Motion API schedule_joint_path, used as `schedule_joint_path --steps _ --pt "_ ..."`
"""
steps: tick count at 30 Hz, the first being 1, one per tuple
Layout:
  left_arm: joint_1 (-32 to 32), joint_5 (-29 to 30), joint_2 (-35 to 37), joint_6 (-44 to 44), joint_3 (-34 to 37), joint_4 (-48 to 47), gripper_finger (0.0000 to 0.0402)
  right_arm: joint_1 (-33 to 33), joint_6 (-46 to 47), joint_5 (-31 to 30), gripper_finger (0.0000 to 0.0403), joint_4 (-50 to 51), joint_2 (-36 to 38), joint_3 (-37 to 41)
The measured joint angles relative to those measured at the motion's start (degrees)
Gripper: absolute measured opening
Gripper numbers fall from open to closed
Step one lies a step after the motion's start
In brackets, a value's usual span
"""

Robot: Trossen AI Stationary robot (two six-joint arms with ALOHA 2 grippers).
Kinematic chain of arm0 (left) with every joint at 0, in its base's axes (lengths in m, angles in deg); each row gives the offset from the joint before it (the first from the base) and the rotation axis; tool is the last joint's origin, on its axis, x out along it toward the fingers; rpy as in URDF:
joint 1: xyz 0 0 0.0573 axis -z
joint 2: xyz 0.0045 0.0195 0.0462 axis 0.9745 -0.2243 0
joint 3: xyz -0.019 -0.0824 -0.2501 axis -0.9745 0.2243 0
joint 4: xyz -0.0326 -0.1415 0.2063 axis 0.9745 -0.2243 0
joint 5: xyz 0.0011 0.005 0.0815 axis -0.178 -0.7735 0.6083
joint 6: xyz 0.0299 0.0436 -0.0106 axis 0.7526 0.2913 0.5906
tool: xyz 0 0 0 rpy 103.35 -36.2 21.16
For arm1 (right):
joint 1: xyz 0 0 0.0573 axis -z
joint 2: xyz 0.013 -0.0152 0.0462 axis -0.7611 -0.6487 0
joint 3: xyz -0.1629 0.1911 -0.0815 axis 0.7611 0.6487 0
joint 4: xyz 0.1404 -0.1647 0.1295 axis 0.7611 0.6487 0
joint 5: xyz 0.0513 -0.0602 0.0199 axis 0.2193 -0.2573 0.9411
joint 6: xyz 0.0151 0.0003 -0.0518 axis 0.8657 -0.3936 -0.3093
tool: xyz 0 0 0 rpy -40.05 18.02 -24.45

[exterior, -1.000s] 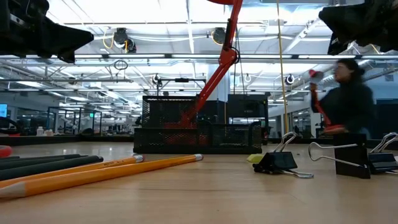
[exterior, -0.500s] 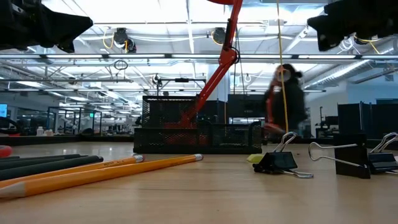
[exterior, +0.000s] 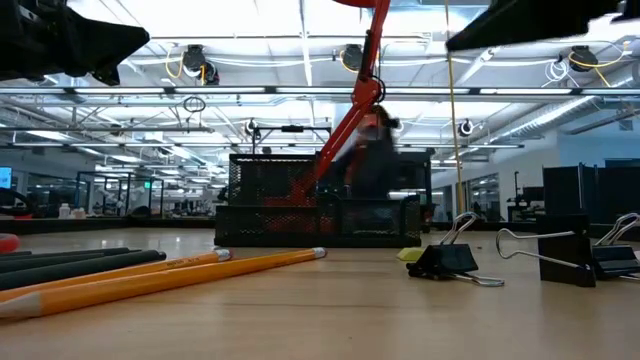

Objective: Pick and place office supplies into organizer
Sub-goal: Put the eraser into the desk organizer

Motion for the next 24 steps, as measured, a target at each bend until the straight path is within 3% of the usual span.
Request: schedule_joint_path --steps 7,15,24 --pt "0.0 0.0 0.0 2.1 0.0 0.8 0.0047 3.8 8.0 1.2 0.0207 -1.1 -10.6 0.0" --pt "0.0 0.5 0.0 6.2 0.0 0.9 0.0047 9.8 12.7 14.4 0.0224 -8.8 -18.9 0.0" --pt "0.0 1.2 0.0 6.1 0.0 0.9 0.0047 10.3 13.9 23.9 0.0232 -14.0 -23.3 0.0"
